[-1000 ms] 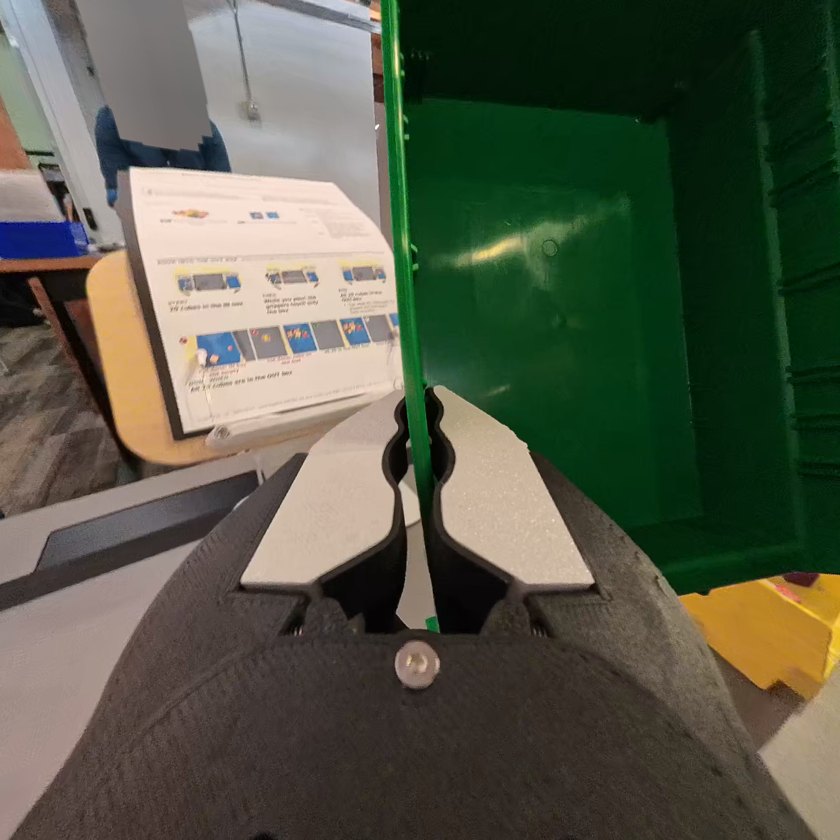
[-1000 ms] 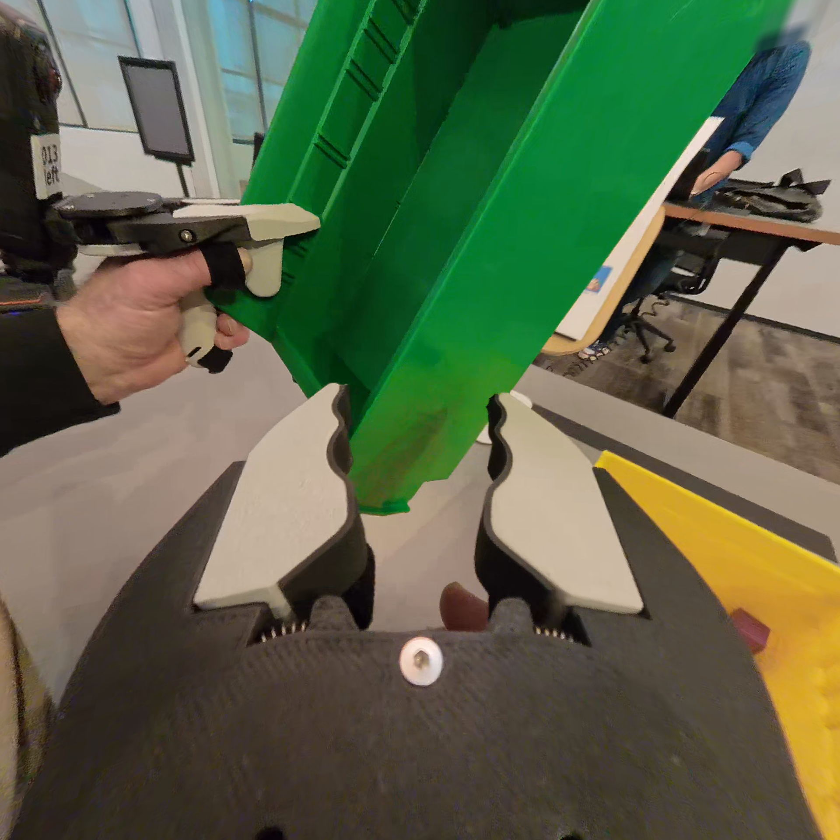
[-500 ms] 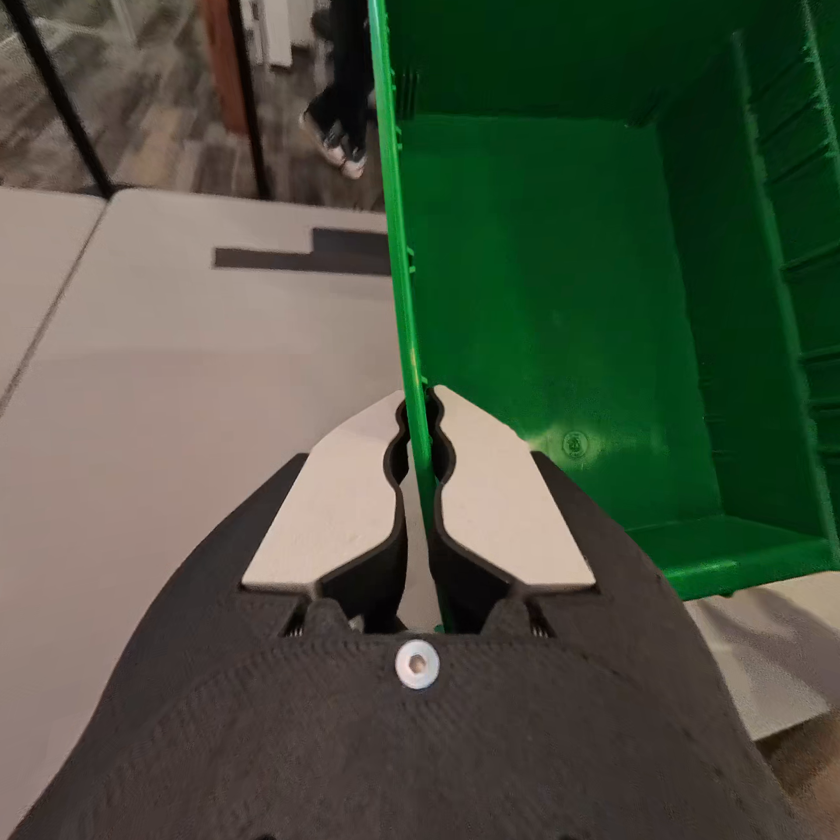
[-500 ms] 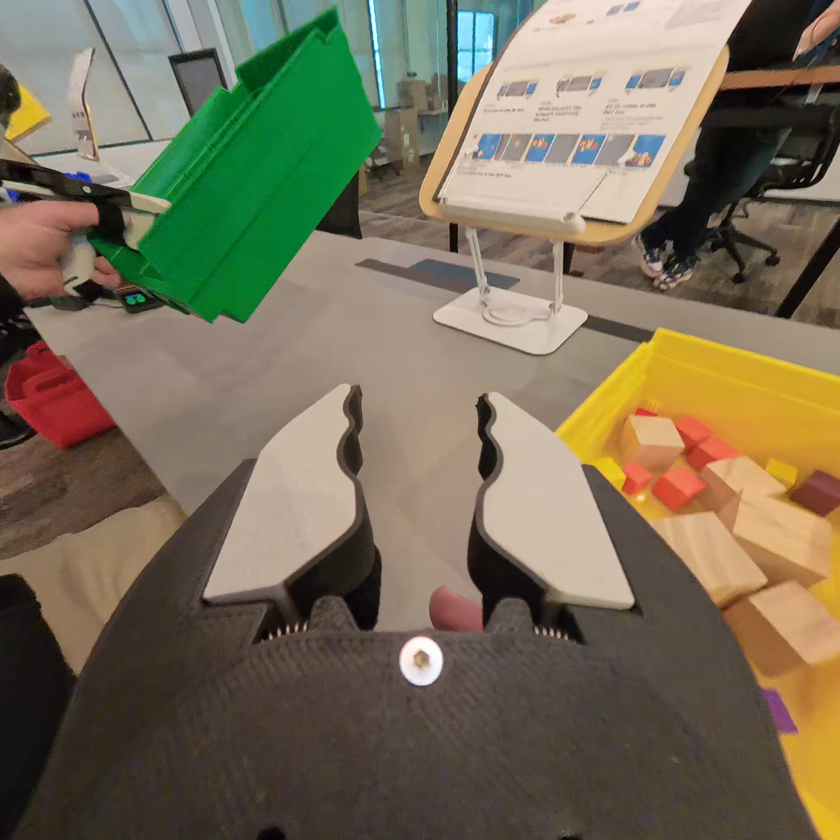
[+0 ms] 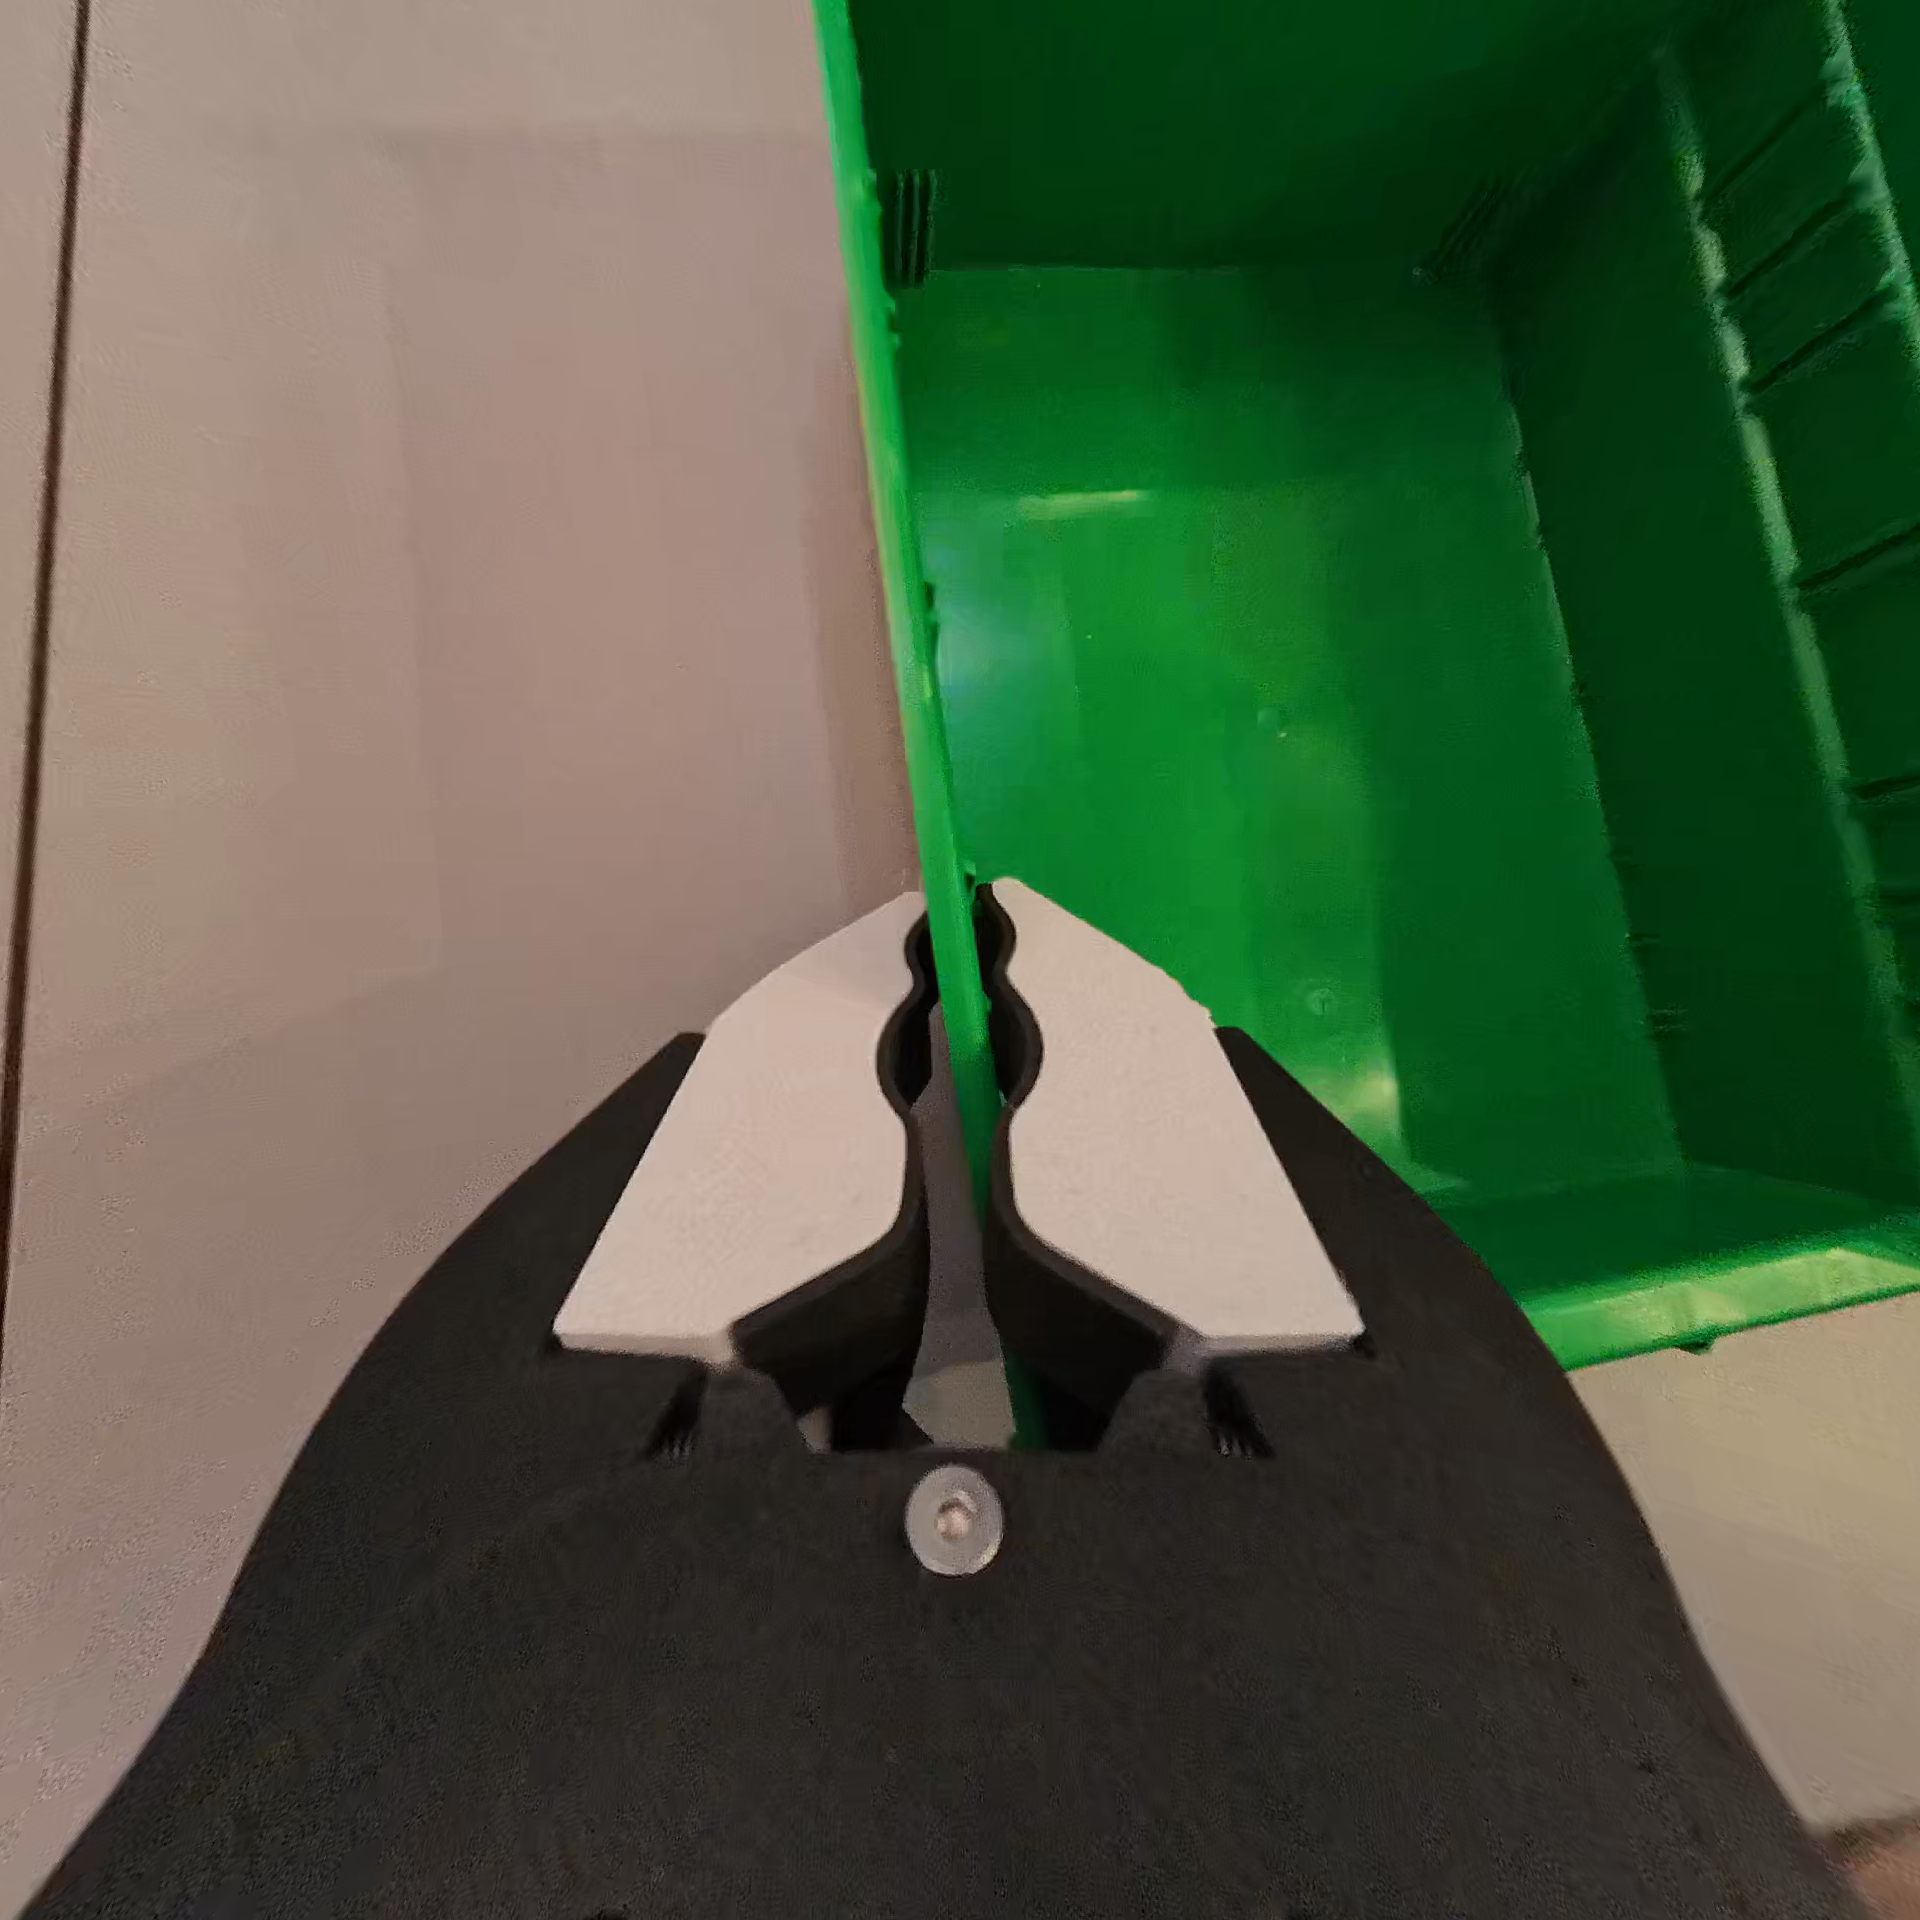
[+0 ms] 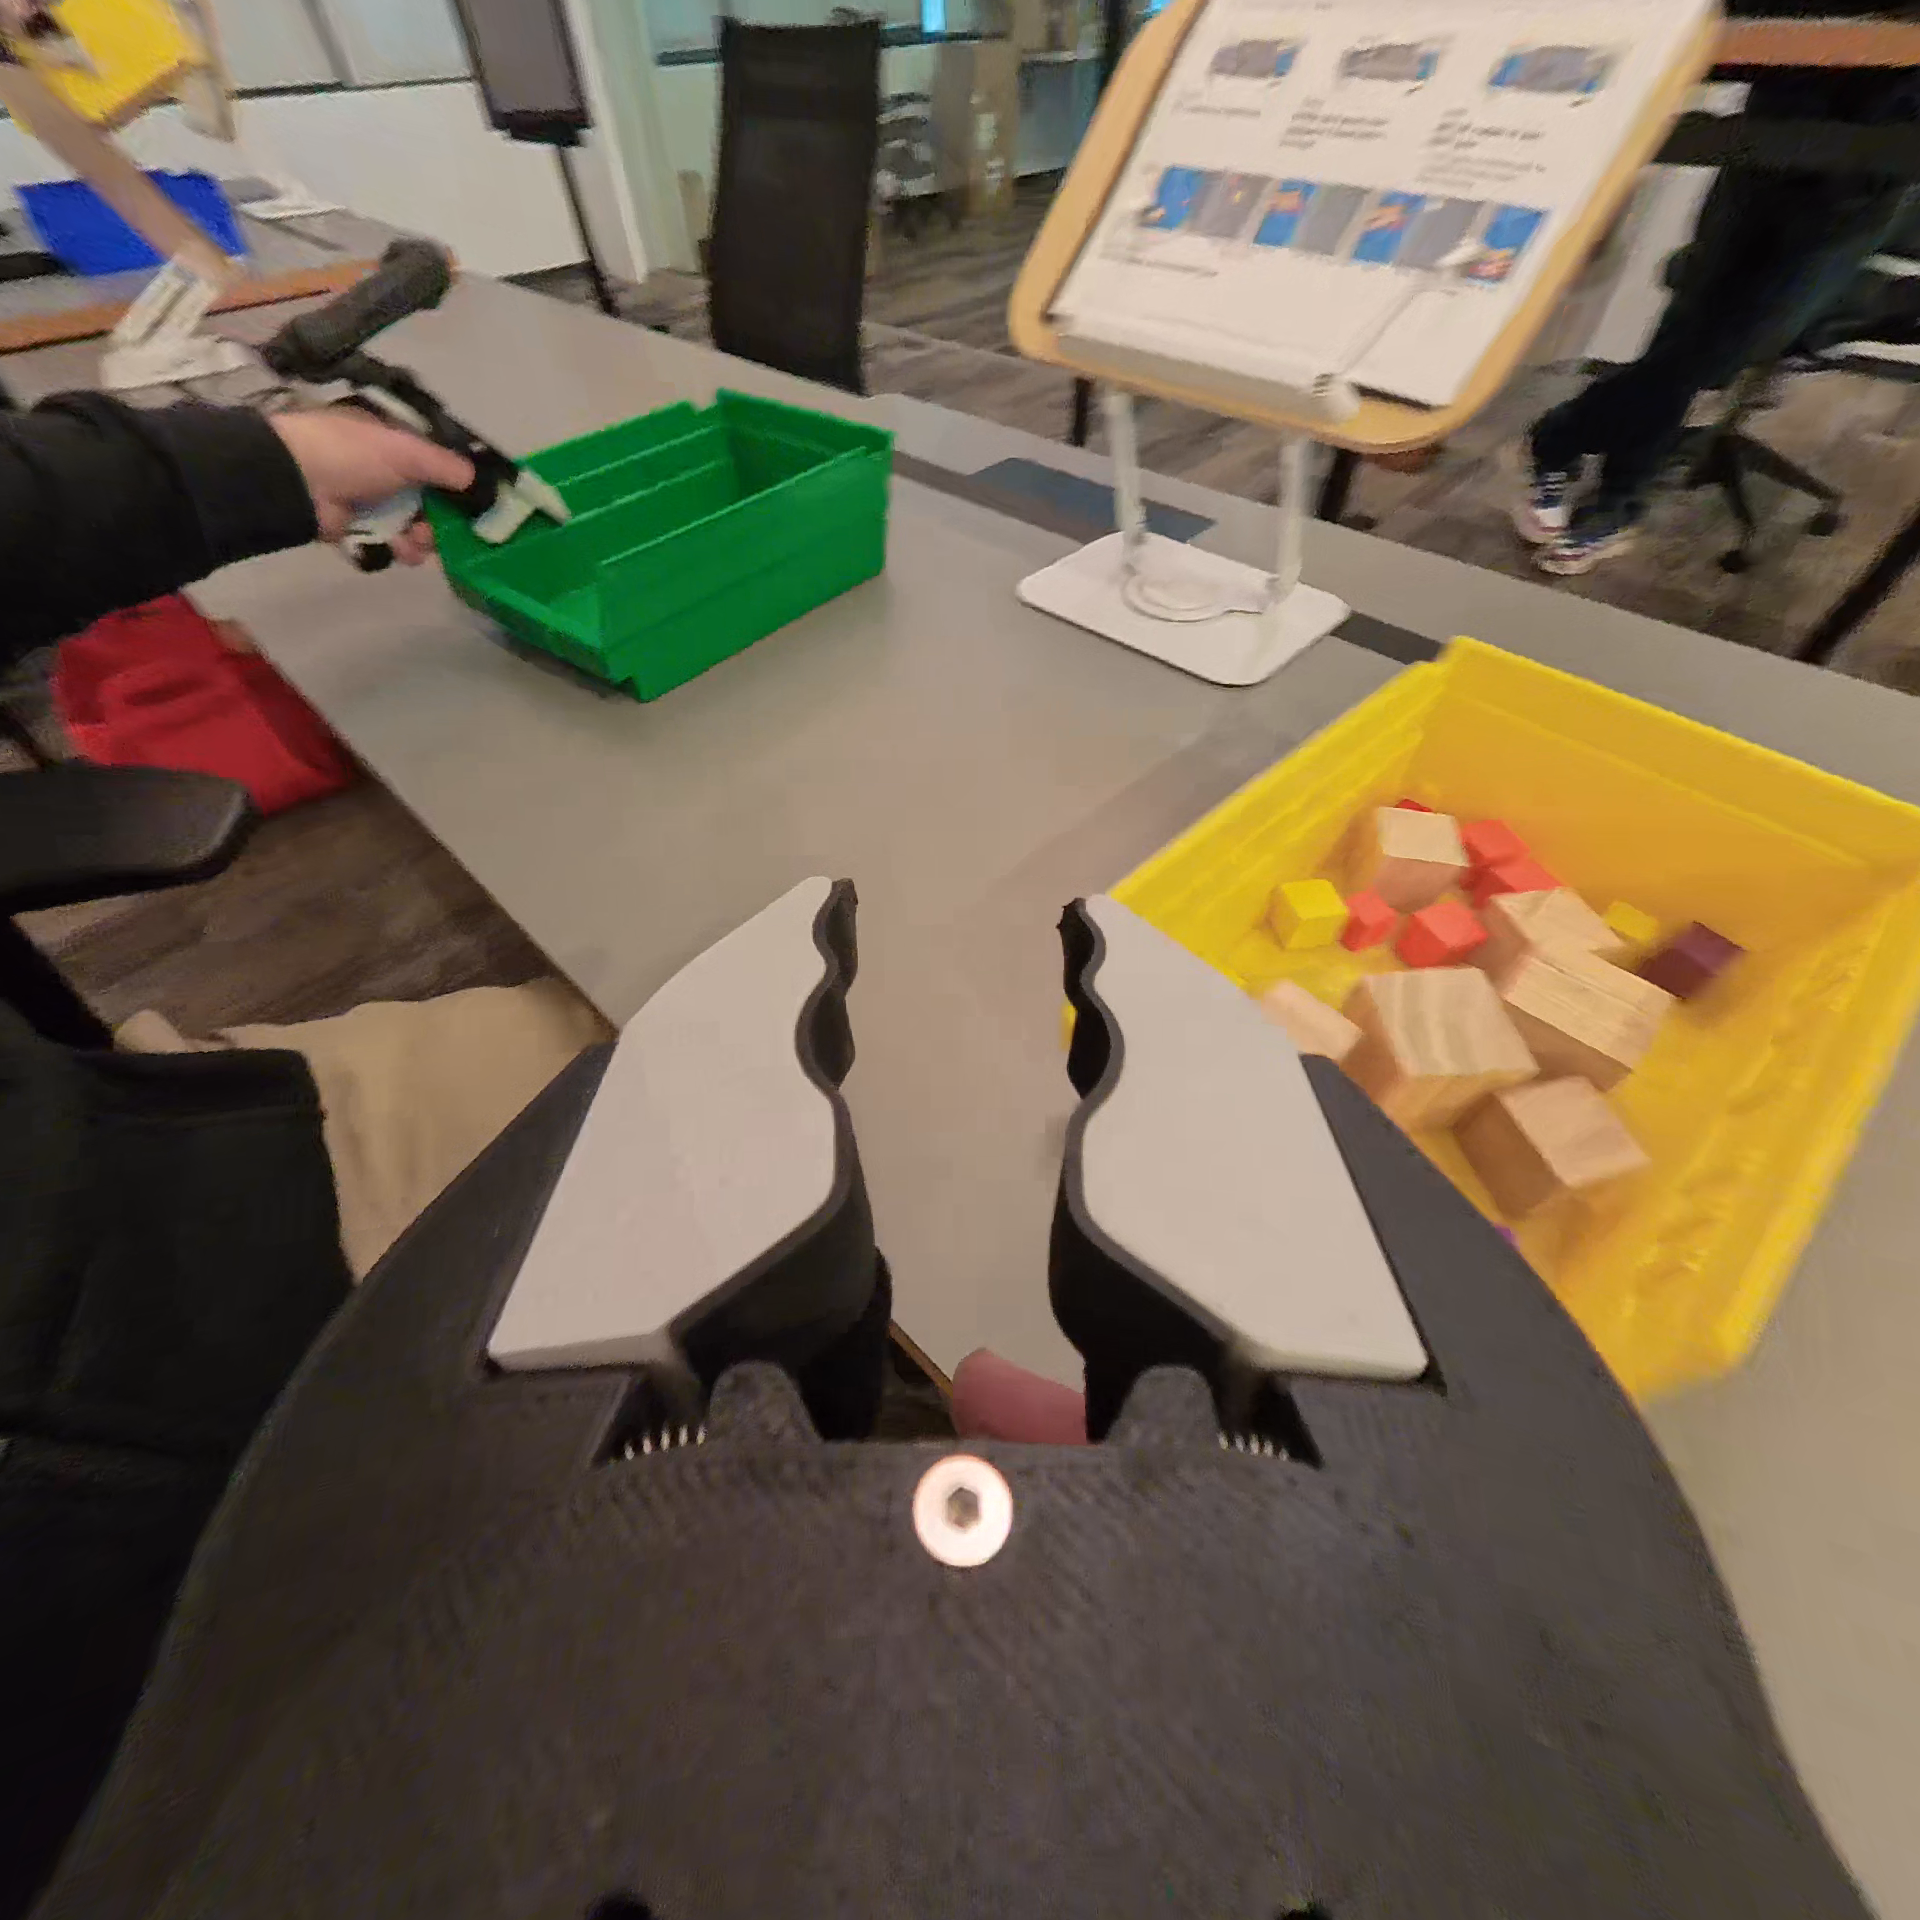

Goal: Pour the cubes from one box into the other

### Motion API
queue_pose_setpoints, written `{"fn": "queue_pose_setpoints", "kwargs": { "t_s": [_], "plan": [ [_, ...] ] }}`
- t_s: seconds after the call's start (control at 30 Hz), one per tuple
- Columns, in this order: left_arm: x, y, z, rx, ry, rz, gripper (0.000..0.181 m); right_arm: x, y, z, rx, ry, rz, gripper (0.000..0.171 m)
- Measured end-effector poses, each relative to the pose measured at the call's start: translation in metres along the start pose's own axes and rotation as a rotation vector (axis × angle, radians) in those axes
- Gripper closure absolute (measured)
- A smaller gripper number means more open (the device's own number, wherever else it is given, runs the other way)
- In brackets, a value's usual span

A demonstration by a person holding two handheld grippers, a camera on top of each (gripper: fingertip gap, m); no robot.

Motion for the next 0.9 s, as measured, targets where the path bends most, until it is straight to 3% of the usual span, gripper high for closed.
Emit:
{"fn": "queue_pose_setpoints", "kwargs": {
  "t_s": [0.1, 0.17, 0.27, 0.33, 0.43, 0.53, 0.63, 0.77, 0.83, 0.9],
  "plan": [
    [0.006, 0.003, -0.009, 0.006, 0.046, 0.008, 0.16, -0.039, 0.02, 0.004, -0.017, -0.01, 0.18, 0.138],
    [0.006, 0.005, -0.015, 0.033, 0.028, -0.021, 0.132, -0.069, 0.038, 0.01, 0.019, -0.02, 0.317, 0.137],
    [-0.01, 0.002, -0.029, 0.068, 0.049, -0.116, 0.113, -0.117, 0.059, 0.02, 0.132, 0.025, 0.478, 0.135],
    [-0.038, 0.005, -0.052, 0.096, 0.203, -0.206, 0.113, -0.146, 0.073, 0.032, 0.163, 0.032, 0.626, 0.132],
    [-0.087, 0.043, -0.098, 0.127, 0.453, -0.163, 0.114, -0.182, 0.097, 0.058, 0.246, 0.013, 0.818, 0.13],
    [-0.12, 0.149, -0.136, 0.299, 0.636, 0.106, 0.119, -0.208, 0.128, 0.094, 0.342, -0.011, 0.95, 0.12],
    [-0.128, 0.299, -0.141, 0.563, 0.704, 0.456, 0.123, -0.231, 0.163, 0.136, 0.383, -0.065, 1.075, 0.119],
    [-0.122, 0.506, -0.089, 0.807, 0.675, 0.967, 0.126, -0.272, 0.214, 0.212, 0.585, -0.015, 1.195, 0.116],
    [-0.119, 0.601, -0.047, 0.819, 0.607, 1.247, 0.129, -0.294, 0.24, 0.263, 0.643, -0.041, 1.289, 0.115],
    [-0.11, 0.685, -0.003, 0.768, 0.525, 1.426, 0.129, -0.314, 0.266, 0.321, 0.73, -0.044, 1.35, 0.112]
  ]
}}
Point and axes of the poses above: each gripper's, where its closed fingertips meet, x out along the fingers, z out of its underside, y = z × x across the jaws, the point moved 10 cm from there along -x, back along the fingers, and after that the axes turned 2 degrees about y, right-handed, at the moved point
